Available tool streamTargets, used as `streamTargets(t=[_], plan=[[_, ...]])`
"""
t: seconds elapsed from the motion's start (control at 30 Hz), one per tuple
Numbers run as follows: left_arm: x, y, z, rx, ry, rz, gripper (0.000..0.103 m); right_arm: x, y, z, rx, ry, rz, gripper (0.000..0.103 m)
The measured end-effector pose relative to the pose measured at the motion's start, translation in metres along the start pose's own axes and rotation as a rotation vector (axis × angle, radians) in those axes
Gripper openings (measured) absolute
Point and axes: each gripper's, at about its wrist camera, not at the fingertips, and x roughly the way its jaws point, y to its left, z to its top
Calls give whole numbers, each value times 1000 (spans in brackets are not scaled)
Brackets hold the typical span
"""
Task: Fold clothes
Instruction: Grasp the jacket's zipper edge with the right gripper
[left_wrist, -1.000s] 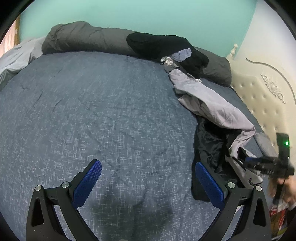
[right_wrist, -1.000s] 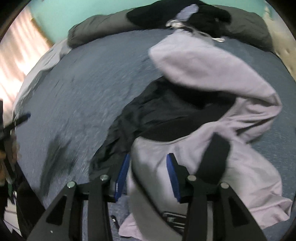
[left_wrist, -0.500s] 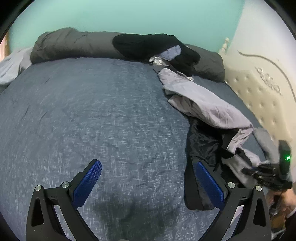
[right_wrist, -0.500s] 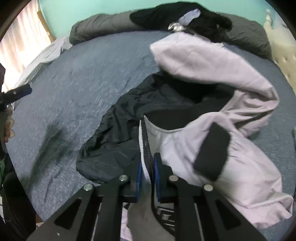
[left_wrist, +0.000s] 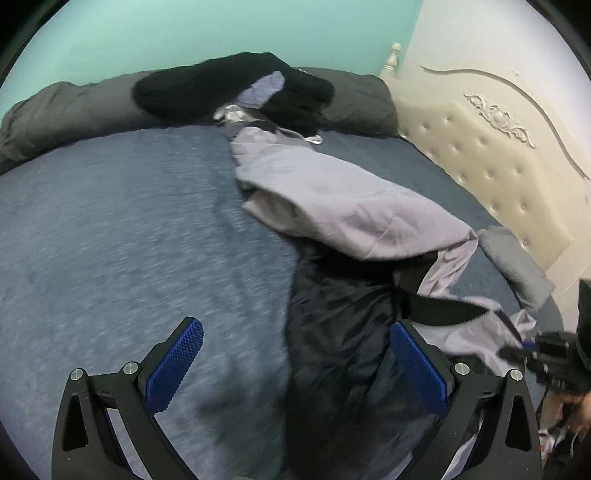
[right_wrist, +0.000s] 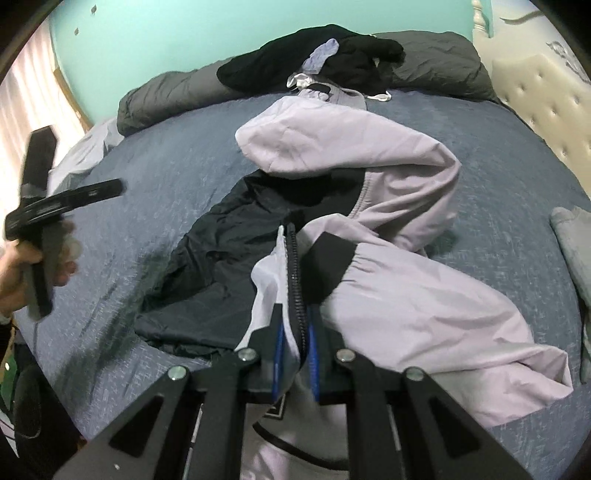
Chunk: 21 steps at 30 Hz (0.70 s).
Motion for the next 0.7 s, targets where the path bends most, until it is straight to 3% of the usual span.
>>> streamTargets(t=[0.2,0.47,0.7], plan=[[53,-21,22,-4,46,-12,103,4,-16,-3,8,-1,6,11],[103,-19,40,-43,66,-1,103,16,-47,-9,99,-17,-60,11],[130,-22,47,-57,81,-22,86,25,-50,-7,106,-25,-73,11]])
